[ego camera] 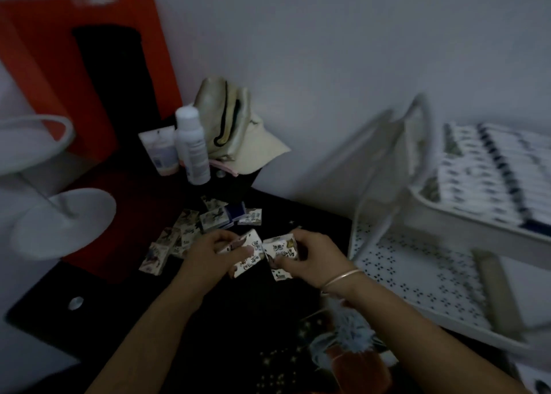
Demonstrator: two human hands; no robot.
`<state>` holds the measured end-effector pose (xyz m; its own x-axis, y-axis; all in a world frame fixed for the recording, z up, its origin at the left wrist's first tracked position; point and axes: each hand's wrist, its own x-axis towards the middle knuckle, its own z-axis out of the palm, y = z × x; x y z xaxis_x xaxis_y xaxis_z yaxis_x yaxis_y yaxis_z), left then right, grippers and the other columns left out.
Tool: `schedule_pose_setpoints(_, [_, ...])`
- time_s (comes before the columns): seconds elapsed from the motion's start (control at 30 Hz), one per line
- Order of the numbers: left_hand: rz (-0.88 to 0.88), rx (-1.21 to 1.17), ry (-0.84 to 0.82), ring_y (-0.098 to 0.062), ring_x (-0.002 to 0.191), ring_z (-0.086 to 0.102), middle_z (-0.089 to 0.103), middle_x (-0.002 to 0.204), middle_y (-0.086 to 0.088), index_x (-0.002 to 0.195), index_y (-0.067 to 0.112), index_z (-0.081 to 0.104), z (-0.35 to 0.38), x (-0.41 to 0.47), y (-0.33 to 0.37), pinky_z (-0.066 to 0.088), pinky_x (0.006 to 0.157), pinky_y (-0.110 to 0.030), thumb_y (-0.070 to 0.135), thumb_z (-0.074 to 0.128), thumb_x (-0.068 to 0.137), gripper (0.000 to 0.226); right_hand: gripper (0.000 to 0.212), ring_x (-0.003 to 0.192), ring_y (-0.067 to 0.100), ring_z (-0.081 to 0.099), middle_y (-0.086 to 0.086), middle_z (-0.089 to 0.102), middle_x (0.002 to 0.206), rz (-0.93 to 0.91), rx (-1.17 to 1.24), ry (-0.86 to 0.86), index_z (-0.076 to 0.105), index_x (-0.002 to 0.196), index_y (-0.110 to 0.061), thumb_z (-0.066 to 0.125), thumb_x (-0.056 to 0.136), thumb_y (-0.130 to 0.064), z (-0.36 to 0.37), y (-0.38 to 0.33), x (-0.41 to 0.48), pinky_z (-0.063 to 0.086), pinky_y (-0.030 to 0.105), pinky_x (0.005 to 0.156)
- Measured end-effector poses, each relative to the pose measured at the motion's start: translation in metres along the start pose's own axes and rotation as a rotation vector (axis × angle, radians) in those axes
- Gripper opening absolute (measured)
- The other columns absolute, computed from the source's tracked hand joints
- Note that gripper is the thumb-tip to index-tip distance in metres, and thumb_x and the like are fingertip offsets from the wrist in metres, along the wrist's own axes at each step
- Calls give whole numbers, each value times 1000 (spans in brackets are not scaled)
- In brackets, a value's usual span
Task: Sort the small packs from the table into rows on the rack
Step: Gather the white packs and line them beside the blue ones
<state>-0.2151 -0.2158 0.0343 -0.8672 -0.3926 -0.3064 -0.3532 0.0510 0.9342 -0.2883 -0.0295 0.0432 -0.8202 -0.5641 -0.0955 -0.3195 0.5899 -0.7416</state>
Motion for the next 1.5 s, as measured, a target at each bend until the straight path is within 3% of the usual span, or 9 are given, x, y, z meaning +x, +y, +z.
schedule_pose_setpoints(0.2, [348,-137,-195,-3,70,67,73,90,2,111,23,60,48,-20,104,53,59,-20,10,72,81,35,30,76,17,70,-2,70,85,-137,126,255,57,98,-34,75,77,-23,-105,-24,-55,58,43,71])
schedule_pose_setpoints(0.47, [528,-367,-647,-18,88,63,66,95,-6,114,17,64,155,-28,226,55,82,-38,-3,43,96,34,24,83,21,70,10,69,96,-174,158,488,58,104,-9,69,83,-9,-237,-26,-102,59,32,72])
schedule_pose_setpoints(0.57, [508,-351,-649,-16,80,63,62,91,-5,121,15,60,200,-31,259,53,73,-34,16,41,98,29,25,84,25,69,14,68,97,-191,181,554,58,106,-5,68,83,-6,-271,-24,-94,59,33,73])
schedule_pose_setpoints(0.67, [587,-174,-560,-21,107,59,56,120,-5,128,22,50,236,-21,278,50,91,-39,57,59,81,59,24,72,11,69,6,68,91,-219,158,607,60,106,-9,68,84,-10,-294,-21,-78,57,25,67])
schedule_pose_setpoints(0.8, [736,-28,-251,-18,108,57,42,125,-2,127,24,30,260,6,289,54,83,-29,41,70,82,62,23,68,5,66,1,70,89,-155,157,701,64,103,-11,72,82,-18,-306,1,-48,55,24,66])
schedule_pose_setpoints(0.93, [677,-48,-98,-21,92,67,62,105,2,109,20,55,261,45,291,55,87,-41,59,73,69,59,24,75,15,68,0,72,86,0,118,705,63,94,-16,77,76,-23,-304,38,-14,57,35,76])
schedule_pose_setpoints(1.07, [766,87,-69,-15,83,70,74,85,5,95,23,75,259,68,281,57,80,-35,39,69,85,20,22,75,10,63,-4,69,86,55,-215,629,64,98,-22,73,78,-25,-290,58,6,51,24,72])
schedule_pose_setpoints(1.23, [928,474,5,-10,103,54,62,108,9,104,40,72,270,90,272,48,88,-31,54,66,80,28,31,94,19,61,0,65,103,24,-477,586,60,108,-21,70,80,-30,-276,74,18,46,28,79])
schedule_pose_setpoints(1.5, [1074,803,-114,-15,94,63,71,104,3,103,23,73,291,83,280,50,88,-33,41,76,77,31,19,101,19,55,0,69,97,-62,-658,495,68,100,-27,62,85,-37,-275,79,12,44,30,79])
